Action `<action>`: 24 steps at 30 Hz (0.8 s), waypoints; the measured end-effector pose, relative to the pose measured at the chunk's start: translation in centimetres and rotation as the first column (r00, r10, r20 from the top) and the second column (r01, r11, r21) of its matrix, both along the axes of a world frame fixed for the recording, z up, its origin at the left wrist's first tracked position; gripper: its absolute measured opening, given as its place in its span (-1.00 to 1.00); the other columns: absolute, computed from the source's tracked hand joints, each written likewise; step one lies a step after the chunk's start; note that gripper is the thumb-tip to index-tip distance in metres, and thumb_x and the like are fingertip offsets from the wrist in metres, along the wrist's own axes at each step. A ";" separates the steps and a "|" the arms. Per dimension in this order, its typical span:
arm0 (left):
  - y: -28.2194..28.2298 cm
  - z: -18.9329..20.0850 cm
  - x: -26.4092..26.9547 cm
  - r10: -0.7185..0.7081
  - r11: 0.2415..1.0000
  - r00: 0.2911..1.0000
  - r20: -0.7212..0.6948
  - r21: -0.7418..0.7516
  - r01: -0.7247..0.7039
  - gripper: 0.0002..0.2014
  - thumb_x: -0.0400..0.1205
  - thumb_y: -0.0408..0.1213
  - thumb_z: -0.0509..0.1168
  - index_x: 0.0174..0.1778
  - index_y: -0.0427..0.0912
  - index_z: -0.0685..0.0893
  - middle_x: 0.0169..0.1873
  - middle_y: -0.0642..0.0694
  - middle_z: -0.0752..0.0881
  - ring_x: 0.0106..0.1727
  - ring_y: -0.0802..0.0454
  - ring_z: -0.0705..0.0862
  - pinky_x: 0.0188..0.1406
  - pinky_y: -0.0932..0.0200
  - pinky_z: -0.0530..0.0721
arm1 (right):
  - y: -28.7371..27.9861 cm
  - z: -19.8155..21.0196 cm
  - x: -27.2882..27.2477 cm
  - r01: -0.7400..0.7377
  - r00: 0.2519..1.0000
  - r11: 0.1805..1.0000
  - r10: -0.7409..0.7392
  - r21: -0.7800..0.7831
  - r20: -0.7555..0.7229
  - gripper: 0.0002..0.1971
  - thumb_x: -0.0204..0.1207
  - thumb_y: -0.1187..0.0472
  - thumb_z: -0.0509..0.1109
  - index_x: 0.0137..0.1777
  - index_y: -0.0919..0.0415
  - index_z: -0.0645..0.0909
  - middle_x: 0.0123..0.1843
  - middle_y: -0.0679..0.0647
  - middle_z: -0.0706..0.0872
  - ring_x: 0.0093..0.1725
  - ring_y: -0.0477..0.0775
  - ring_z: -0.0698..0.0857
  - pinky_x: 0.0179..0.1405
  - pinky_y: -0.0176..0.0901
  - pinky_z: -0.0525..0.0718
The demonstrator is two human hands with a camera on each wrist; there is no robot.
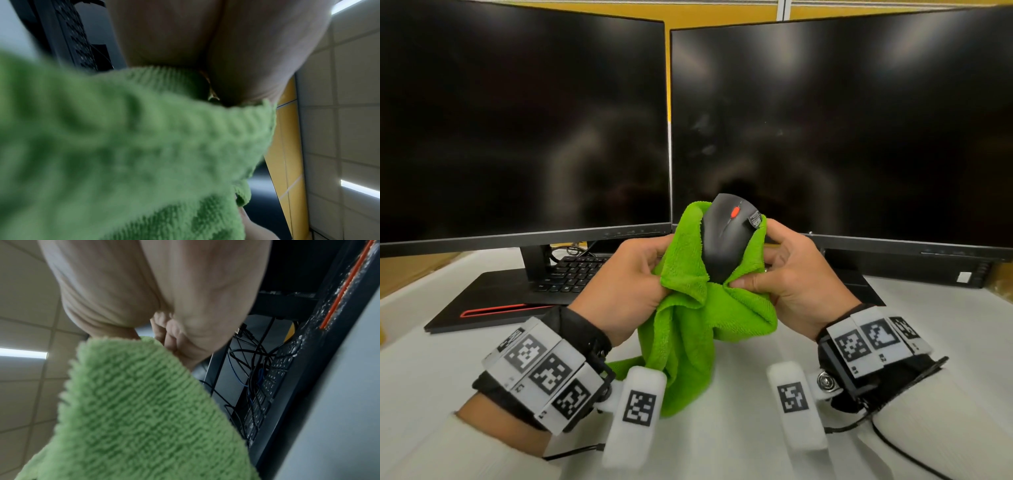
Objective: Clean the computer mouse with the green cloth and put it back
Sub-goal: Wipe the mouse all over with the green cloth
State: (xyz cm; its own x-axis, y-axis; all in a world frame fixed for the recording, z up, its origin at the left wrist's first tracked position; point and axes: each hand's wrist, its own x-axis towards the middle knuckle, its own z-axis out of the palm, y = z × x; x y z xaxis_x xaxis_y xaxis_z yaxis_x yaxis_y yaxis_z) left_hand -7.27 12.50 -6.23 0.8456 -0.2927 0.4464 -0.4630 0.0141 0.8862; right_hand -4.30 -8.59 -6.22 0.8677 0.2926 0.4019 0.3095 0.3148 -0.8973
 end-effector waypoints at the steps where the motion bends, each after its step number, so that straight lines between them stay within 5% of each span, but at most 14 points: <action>1: 0.0 0.1 0.0 -0.005 1.000 1.000 0.007 -0.007 0.005 -0.51 0.48 -0.60 0.51 0.35 -0.27 0.78 0.21 -0.22 0.89 0.27 -0.21 0.85 0.18 -0.10 0.85 | -0.1 0.1 0.0 -0.001 1.000 1.000 0.001 0.005 -0.004 -0.19 0.14 0.77 0.52 0.44 0.34 0.56 0.00 0.33 0.86 -0.05 0.30 0.88 -0.14 0.12 0.86; 6: 0.0 0.1 -0.1 0.030 0.998 0.998 0.054 0.056 -0.034 -0.30 0.51 -0.70 0.52 0.55 -0.14 0.64 0.26 -0.16 0.87 0.31 -0.13 0.84 0.24 -0.07 0.84 | 0.1 0.2 -0.5 0.000 0.999 1.000 0.001 -0.016 0.039 -0.04 0.17 0.62 0.59 0.60 0.06 0.44 0.21 0.48 0.81 0.14 0.44 0.83 0.10 0.40 0.83; 10: -0.4 0.2 -0.3 0.100 0.992 0.993 0.060 0.075 -0.105 -0.39 0.42 -0.35 0.64 0.44 -0.10 0.72 0.18 -0.08 0.91 0.22 0.00 0.87 0.13 0.10 0.86 | 1.0 -0.1 -0.9 0.106 0.992 0.992 -0.100 -0.074 0.082 -0.07 0.12 0.45 0.77 0.51 0.12 0.48 0.14 0.39 0.86 0.13 0.44 0.86 0.08 0.44 0.83; 13: -0.3 0.4 -0.3 0.139 0.988 0.989 0.048 0.058 -0.141 -0.52 0.46 -0.19 0.57 0.34 -0.07 0.78 0.08 -0.12 0.92 0.15 -0.05 0.89 0.11 -0.01 0.89 | 1.5 0.1 -1.4 0.136 0.988 0.989 -0.131 -0.060 0.078 -0.29 0.20 0.27 0.68 0.39 0.15 0.53 0.01 0.34 0.89 0.00 0.43 0.89 -0.09 0.40 0.86; 16: -0.2 0.1 0.1 0.209 0.975 0.977 0.048 0.065 -0.212 -0.72 0.59 -0.29 0.57 0.22 -0.09 0.83 0.02 -0.17 0.92 0.11 -0.11 0.90 0.14 -0.16 0.88 | 1.7 0.1 -1.5 0.153 0.985 0.987 -0.147 -0.055 0.093 -0.45 0.29 0.24 0.67 0.29 0.11 0.59 -0.09 0.26 0.87 -0.09 0.29 0.88 -0.20 0.20 0.84; 21: 0.1 -0.1 0.3 0.259 0.963 0.964 0.053 0.068 -0.262 -0.67 0.56 -0.03 0.53 0.09 -0.21 0.87 0.04 -0.26 0.92 0.19 -0.25 0.86 0.23 -0.42 0.79 | 1.3 -0.1 -0.6 0.182 0.981 0.983 -0.181 -0.013 0.075 -0.55 0.39 0.31 0.60 0.27 0.05 0.66 0.11 0.37 0.84 0.14 0.50 0.83 0.10 0.54 0.80; 24: 0.2 -0.2 0.5 0.300 0.949 0.953 0.040 0.088 -0.303 -0.87 0.72 -0.26 0.45 -0.01 -0.24 0.87 -0.02 -0.31 0.91 0.11 -0.25 0.87 0.21 -0.43 0.77 | 1.1 0.0 -0.5 0.188 0.980 0.982 -0.187 -0.002 0.072 -0.54 0.38 0.33 0.58 0.29 0.04 0.67 0.16 0.39 0.83 0.22 0.49 0.81 0.19 0.61 0.74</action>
